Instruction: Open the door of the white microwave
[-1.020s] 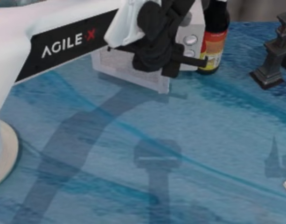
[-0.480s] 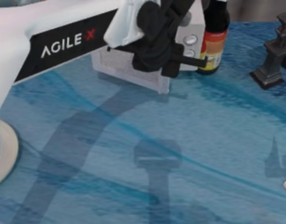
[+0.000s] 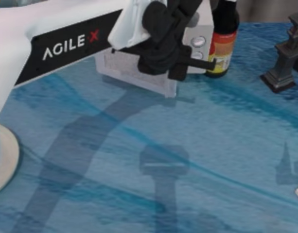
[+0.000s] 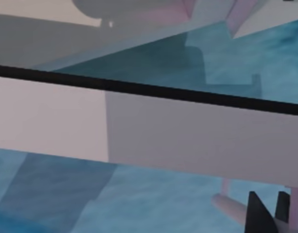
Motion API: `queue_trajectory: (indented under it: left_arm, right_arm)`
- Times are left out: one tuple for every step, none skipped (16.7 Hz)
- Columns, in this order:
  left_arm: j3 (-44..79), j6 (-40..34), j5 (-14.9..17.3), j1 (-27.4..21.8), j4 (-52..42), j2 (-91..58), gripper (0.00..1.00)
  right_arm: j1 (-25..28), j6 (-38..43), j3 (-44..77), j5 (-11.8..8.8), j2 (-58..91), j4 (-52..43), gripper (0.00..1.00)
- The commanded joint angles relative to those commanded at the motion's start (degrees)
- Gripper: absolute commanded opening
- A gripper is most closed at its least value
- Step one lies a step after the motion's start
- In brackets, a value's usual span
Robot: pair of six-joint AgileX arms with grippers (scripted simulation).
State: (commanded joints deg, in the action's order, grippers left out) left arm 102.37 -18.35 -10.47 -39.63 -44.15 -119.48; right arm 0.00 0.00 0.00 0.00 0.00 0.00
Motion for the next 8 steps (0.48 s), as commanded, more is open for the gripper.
queue_trajectory:
  left_arm:
    - [0.0, 0.0, 0.0, 0.0, 0.0, 0.0, 0.0]
    - [0.0, 0.0, 0.0, 0.0, 0.0, 0.0, 0.0]
    - [0.0, 0.0, 0.0, 0.0, 0.0, 0.0, 0.0]
    - [0.0, 0.0, 0.0, 0.0, 0.0, 0.0, 0.0]
    - [-0.1, -0.3, 0.4, -0.4, 0.0, -0.2, 0.0]
    - [-0.3, -0.1, 0.4, -0.4, 0.1, -0.1, 0.0]
    - [-1.1, 0.5, 0.5, -0.2, 0.3, 0.3, 0.0]
    - [-2.2, 1.5, 0.9, 0.0, 0.7, 1.0, 0.0]
  right_arm:
    - [0.0, 0.0, 0.0, 0.0, 0.0, 0.0, 1.0]
    - [0.0, 0.0, 0.0, 0.0, 0.0, 0.0, 1.0]
    - [0.0, 0.0, 0.0, 0.0, 0.0, 0.0, 1.0]
    - [0.0, 0.0, 0.0, 0.0, 0.0, 0.0, 1.0]
    - [0.0, 0.0, 0.0, 0.0, 0.0, 0.0, 1.0]
    - [0.0, 0.0, 0.0, 0.0, 0.0, 0.0, 1.0]
    - [0.0, 0.0, 0.0, 0.0, 0.0, 0.0, 1.0]
    - [0.0, 0.0, 0.0, 0.0, 0.0, 0.0, 1.0]
